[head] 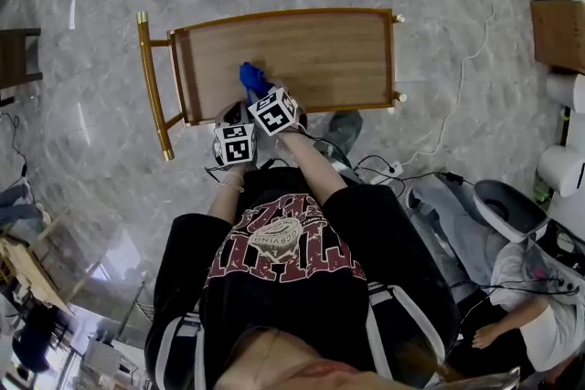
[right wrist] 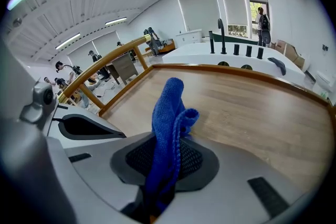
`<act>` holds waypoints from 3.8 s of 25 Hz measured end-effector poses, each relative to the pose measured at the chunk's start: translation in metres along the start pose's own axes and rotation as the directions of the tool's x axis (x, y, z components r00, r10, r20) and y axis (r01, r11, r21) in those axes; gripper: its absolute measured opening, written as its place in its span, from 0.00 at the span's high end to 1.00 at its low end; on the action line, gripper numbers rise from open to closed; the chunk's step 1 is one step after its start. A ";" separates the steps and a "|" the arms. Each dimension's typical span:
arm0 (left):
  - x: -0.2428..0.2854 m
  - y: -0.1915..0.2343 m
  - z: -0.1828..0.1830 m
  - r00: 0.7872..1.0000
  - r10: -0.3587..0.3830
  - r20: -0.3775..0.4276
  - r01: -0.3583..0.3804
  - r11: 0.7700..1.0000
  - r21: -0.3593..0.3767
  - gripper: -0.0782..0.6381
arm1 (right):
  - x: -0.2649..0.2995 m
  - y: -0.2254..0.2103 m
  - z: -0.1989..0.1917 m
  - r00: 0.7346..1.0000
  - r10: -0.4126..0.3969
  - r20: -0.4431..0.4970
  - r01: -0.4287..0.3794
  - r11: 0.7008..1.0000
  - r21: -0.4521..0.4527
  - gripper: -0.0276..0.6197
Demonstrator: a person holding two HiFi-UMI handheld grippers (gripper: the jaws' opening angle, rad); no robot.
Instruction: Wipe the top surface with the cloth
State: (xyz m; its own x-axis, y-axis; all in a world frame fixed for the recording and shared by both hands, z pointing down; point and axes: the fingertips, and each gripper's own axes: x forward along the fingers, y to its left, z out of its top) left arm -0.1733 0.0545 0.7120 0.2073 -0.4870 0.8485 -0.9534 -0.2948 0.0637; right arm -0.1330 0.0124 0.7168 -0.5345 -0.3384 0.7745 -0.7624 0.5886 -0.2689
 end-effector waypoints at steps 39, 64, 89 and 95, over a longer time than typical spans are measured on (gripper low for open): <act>0.026 -0.099 0.030 0.985 -0.173 -0.024 0.174 0.952 0.253 0.82 | -0.053 -0.076 -0.040 0.990 -0.137 0.015 0.135 0.987 0.088 0.82; 0.033 -0.157 0.033 0.964 -0.257 -0.072 0.266 0.902 0.340 0.82 | -0.106 -0.136 -0.078 0.967 -0.254 0.000 0.251 0.956 0.153 0.82; 0.049 -0.202 0.039 0.941 -0.316 -0.120 0.337 0.852 0.401 0.82 | -0.143 -0.183 -0.103 0.938 -0.347 -0.008 0.341 0.916 0.211 0.82; 0.054 -0.205 0.038 0.942 -0.315 -0.118 0.336 0.856 0.393 0.82 | -0.154 -0.199 -0.114 0.927 -0.373 -0.023 0.369 0.903 0.219 0.82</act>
State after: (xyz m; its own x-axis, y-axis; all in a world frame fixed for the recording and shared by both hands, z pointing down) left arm 0.0421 0.0572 0.7247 0.4696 -0.2685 0.8410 -0.6605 -0.7390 0.1329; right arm 0.1431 0.0311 0.7160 -0.2026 -0.5165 0.8320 -0.9658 0.2457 -0.0826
